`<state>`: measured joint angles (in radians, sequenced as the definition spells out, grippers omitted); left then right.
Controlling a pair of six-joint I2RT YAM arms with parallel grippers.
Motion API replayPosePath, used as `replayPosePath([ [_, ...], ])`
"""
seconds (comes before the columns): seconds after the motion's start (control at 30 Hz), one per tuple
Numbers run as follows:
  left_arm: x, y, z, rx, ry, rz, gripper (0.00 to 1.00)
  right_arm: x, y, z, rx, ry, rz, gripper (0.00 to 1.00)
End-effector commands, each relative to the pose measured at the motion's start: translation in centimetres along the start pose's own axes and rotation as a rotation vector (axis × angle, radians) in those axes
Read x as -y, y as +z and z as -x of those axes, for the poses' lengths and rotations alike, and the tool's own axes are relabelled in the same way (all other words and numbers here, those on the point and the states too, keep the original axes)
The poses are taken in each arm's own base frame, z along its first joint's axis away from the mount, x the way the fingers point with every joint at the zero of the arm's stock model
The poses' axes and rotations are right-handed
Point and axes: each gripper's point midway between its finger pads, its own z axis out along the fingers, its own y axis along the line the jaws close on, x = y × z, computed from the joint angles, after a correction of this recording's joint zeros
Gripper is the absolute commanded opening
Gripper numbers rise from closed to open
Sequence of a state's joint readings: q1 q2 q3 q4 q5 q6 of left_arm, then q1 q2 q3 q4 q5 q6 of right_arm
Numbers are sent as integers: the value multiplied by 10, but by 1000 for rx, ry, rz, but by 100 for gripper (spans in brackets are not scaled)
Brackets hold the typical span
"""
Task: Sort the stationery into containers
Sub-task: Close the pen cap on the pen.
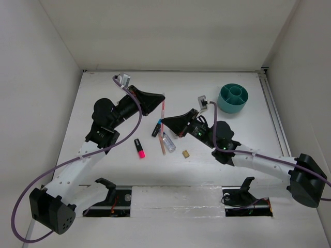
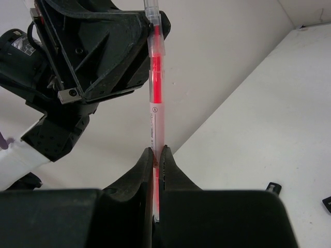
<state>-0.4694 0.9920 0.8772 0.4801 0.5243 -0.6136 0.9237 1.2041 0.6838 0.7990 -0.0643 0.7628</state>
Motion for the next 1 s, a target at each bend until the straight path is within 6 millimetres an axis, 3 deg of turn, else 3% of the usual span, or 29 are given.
replayPosePath([
  [0.0,13,0,5,6,71,-63,0,-40,6,44,110,-27,107,0],
  [0.33,14,8,-5,-69,41,-106,0,-45,1,58,131,-37,112,0],
  [0.6,11,16,-12,-133,11,-109,0,-33,-4,67,112,-92,103,0],
  [0.63,10,16,-11,-127,11,-102,0,-41,-9,78,155,-99,143,0],
  [0.73,6,15,-11,-125,13,-71,0,-44,-15,84,173,-99,182,0],
  [0.97,7,16,-7,-106,10,-71,0,-53,-14,91,184,-119,210,0],
])
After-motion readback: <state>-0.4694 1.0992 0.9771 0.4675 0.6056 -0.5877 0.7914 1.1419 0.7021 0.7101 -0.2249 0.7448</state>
